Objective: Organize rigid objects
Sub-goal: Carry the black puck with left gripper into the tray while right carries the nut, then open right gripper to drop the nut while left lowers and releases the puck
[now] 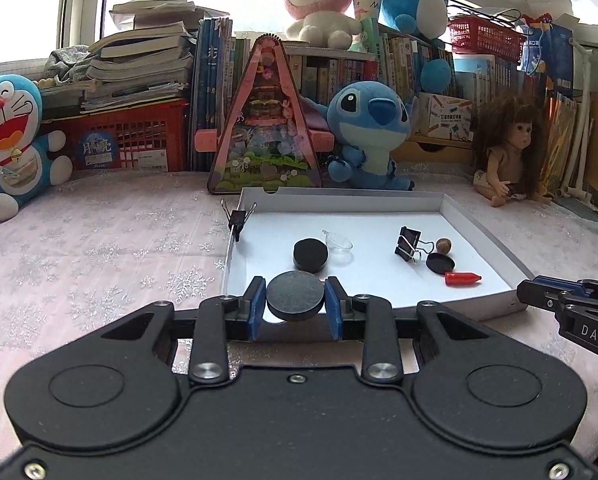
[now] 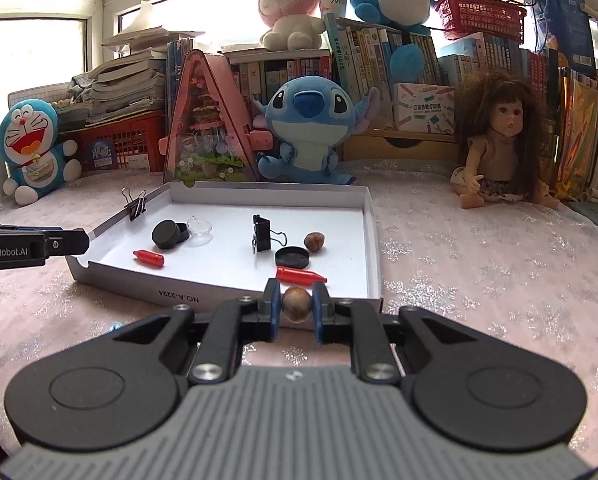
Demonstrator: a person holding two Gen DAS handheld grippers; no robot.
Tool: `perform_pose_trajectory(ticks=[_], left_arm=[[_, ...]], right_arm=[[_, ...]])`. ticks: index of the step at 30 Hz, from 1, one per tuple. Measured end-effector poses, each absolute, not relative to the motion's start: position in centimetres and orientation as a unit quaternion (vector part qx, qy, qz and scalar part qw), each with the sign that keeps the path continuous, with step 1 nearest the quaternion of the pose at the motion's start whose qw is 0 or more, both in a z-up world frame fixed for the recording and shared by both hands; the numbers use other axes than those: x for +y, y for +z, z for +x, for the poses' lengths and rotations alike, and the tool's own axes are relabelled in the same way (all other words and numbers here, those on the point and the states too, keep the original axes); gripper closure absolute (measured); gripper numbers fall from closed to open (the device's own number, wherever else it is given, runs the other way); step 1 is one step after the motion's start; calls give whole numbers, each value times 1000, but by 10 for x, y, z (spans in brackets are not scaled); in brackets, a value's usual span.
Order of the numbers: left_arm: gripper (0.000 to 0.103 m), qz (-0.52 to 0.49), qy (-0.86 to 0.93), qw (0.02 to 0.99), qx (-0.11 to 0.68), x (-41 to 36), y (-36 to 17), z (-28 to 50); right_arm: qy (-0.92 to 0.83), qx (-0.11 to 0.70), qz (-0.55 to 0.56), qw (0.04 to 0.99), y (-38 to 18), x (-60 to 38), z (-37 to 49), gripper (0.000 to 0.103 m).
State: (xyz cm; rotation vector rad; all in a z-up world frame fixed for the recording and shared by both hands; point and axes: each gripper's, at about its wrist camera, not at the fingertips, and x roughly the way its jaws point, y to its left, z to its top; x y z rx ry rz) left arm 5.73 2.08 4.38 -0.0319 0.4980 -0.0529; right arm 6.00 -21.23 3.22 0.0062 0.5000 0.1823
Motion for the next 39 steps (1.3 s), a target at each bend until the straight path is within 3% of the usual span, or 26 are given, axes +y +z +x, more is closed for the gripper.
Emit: perform_pose_trajectory(ticks=[39], left_arm=[[73, -31, -1, 955, 296, 23, 20, 151]], right_arm=[[57, 299, 33, 952, 22, -221, 148, 81]])
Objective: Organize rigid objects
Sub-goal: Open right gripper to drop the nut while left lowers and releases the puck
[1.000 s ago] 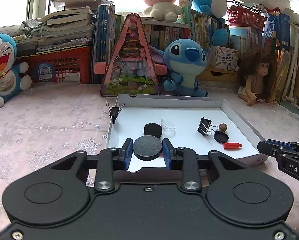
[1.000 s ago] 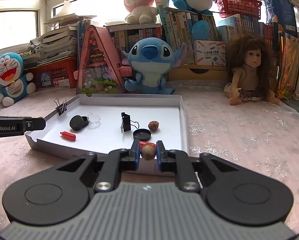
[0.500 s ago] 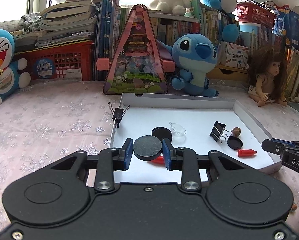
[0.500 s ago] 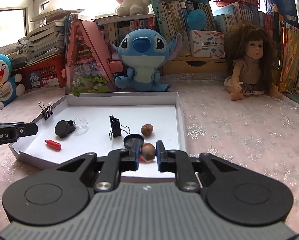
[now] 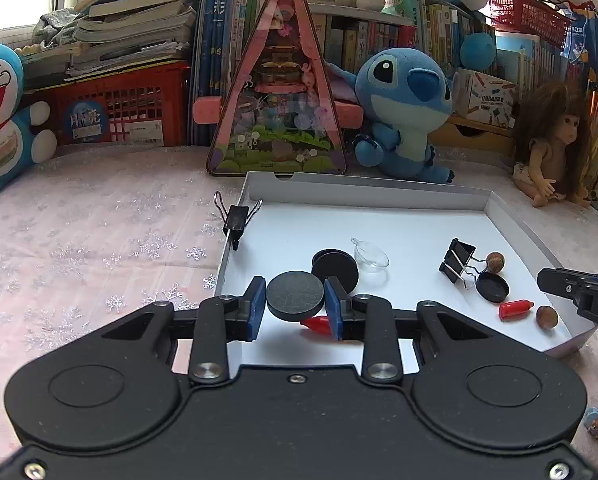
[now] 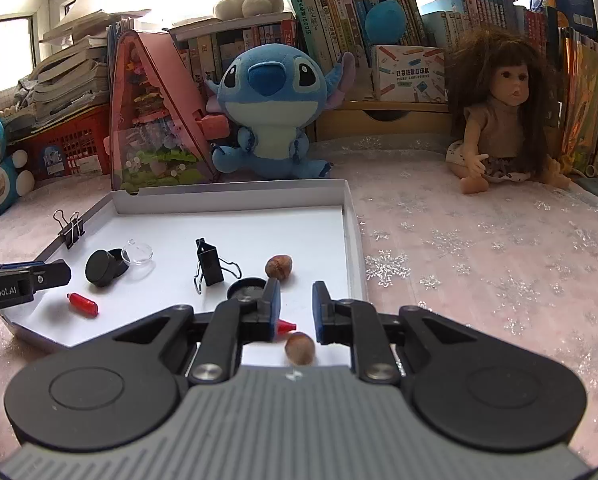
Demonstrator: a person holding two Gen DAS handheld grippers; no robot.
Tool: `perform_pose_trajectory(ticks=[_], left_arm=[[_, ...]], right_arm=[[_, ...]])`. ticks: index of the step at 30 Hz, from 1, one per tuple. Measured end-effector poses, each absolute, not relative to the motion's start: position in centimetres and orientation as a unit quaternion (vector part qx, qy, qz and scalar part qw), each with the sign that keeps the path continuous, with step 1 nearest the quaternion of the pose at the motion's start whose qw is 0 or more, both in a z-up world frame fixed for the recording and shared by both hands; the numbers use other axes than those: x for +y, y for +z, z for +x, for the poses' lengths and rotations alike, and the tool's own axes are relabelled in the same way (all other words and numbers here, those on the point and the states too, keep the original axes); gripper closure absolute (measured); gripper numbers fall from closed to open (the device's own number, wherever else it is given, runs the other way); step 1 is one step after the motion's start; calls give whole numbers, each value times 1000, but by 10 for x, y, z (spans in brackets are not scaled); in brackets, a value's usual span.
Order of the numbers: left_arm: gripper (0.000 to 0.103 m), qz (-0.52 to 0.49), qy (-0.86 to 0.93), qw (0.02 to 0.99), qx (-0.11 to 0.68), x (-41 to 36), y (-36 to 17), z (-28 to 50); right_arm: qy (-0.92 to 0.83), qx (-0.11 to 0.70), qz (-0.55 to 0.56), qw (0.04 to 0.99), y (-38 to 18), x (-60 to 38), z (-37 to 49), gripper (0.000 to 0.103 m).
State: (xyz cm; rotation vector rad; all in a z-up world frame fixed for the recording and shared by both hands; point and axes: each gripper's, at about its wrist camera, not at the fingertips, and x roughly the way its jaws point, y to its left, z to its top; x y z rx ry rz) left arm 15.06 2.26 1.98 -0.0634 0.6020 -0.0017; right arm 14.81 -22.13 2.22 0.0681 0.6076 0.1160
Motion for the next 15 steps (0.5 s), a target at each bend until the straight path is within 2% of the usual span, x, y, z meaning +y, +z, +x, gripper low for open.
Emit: perform_pose_trajectory(ticks=[11, 13, 15], left_arm=[[72, -28, 1, 951, 307, 20, 10, 153], [64, -27, 3, 951, 307, 20, 10, 153], [62, -28, 3, 952, 306, 19, 11, 151]], right_arm=[[63, 306, 64, 948, 20, -233, 144, 77], [63, 306, 63, 948, 20, -232, 144, 70], [64, 305, 63, 948, 21, -231, 142, 62]])
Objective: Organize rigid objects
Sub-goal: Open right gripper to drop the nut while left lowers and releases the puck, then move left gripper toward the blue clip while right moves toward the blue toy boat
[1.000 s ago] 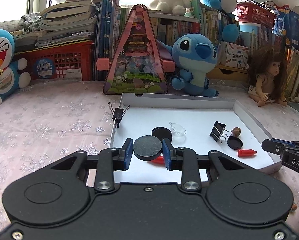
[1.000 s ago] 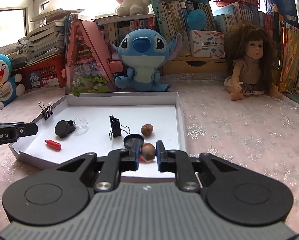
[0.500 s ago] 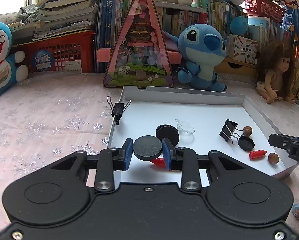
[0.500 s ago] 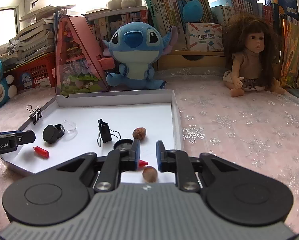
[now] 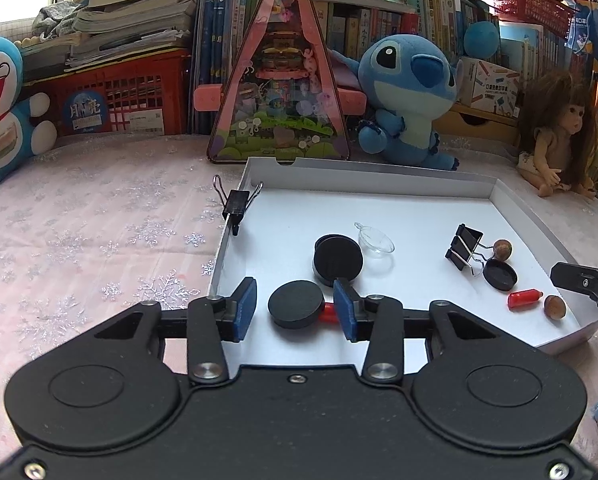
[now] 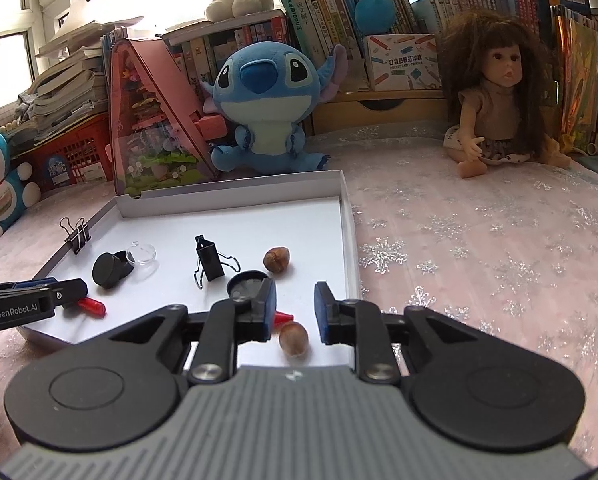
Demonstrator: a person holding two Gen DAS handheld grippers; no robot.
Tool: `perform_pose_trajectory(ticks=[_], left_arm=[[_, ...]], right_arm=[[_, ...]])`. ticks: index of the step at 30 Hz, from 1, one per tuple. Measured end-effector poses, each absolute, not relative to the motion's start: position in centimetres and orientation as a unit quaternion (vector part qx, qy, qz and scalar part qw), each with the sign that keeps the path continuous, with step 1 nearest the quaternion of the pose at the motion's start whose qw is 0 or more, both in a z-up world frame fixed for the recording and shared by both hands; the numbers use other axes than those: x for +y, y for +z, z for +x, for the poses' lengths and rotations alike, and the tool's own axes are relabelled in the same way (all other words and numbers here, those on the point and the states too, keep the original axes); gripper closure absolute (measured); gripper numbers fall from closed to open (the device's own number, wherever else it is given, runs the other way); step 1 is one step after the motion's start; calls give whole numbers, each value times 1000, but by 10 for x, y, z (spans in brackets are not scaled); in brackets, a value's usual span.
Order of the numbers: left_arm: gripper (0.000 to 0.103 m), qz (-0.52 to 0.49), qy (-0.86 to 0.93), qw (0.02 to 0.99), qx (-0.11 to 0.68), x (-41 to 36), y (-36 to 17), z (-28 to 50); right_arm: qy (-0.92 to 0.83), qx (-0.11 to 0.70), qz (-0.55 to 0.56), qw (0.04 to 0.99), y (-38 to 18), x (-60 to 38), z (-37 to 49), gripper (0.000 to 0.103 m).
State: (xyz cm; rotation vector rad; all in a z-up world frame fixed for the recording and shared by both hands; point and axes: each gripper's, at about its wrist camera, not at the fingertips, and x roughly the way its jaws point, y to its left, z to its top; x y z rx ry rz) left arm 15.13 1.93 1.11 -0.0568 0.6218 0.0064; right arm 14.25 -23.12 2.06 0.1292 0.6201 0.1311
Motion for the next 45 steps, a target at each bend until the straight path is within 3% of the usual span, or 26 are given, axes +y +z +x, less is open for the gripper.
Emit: perform_pose_trajectory(ticks=[4, 10, 19, 45], left_arm=[[56, -29, 0, 953, 302, 20, 16, 144], [44, -23, -23, 961, 276, 15, 27, 114], [33, -10, -84, 962, 259, -3, 40, 66], [38, 28, -108, 948, 300, -26, 0, 28]], right_arm=[[65, 300, 64, 950, 22, -231, 138, 58], [64, 285, 57, 955, 26, -232, 124, 42], [70, 266, 34, 961, 32, -230, 95, 27], [75, 277, -47, 957, -4, -218, 19, 24]])
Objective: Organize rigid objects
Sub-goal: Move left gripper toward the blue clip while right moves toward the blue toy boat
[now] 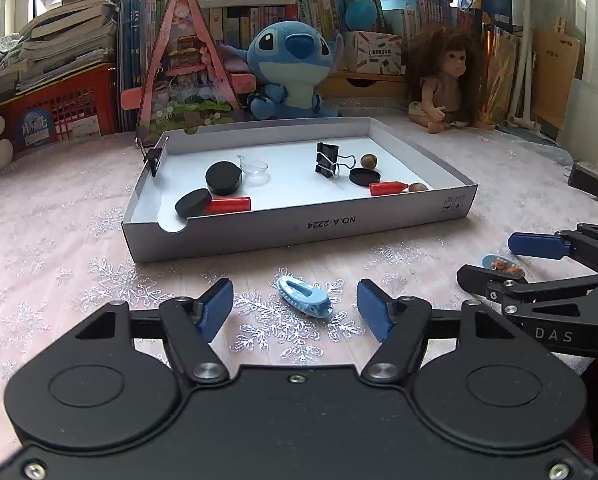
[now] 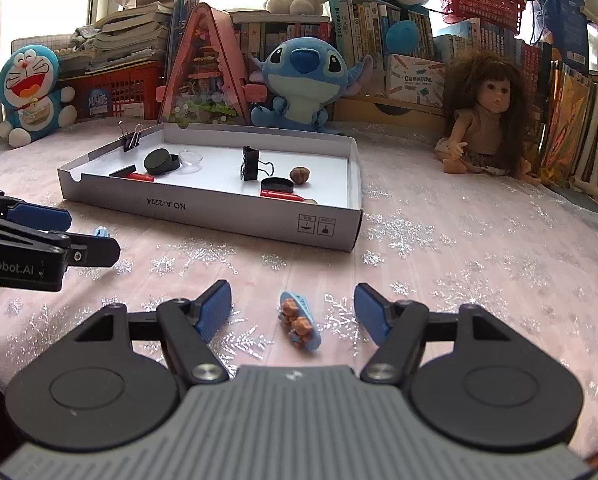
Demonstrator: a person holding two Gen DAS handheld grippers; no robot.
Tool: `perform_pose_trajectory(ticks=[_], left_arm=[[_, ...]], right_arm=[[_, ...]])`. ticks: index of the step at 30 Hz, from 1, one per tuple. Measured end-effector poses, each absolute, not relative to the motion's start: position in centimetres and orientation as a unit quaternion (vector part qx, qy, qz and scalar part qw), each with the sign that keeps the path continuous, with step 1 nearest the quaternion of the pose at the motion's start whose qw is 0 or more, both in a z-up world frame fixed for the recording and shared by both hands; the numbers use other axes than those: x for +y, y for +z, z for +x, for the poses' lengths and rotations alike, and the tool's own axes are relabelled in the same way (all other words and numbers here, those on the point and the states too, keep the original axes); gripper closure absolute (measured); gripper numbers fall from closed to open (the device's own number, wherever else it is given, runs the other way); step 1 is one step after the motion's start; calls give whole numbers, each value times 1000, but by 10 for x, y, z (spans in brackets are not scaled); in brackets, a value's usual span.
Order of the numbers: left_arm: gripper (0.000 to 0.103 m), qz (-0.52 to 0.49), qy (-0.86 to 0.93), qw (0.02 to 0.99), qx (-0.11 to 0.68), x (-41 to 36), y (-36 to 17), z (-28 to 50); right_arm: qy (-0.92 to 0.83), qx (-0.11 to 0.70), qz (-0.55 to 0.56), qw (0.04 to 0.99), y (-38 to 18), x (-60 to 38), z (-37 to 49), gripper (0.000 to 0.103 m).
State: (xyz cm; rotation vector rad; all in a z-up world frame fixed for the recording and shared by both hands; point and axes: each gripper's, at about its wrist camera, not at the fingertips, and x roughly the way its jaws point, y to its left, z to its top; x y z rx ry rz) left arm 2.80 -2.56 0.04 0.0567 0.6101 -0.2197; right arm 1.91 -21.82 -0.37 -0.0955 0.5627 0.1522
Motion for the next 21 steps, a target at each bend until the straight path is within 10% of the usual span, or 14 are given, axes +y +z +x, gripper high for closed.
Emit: perform_pose_trajectory(ticks=[9, 14, 21], left_arm=[[44, 26, -110, 946, 303, -28, -8, 29], [47, 27, -108, 947, 301, -29, -8, 29], [73, 24, -116, 946, 301, -30, -6, 24]], right_arm=[[73, 256, -31, 963, -15, -224, 1, 28], [87, 251, -30, 964, -14, -222, -2, 47], [102, 250, -38, 962, -12, -222, -5, 56]])
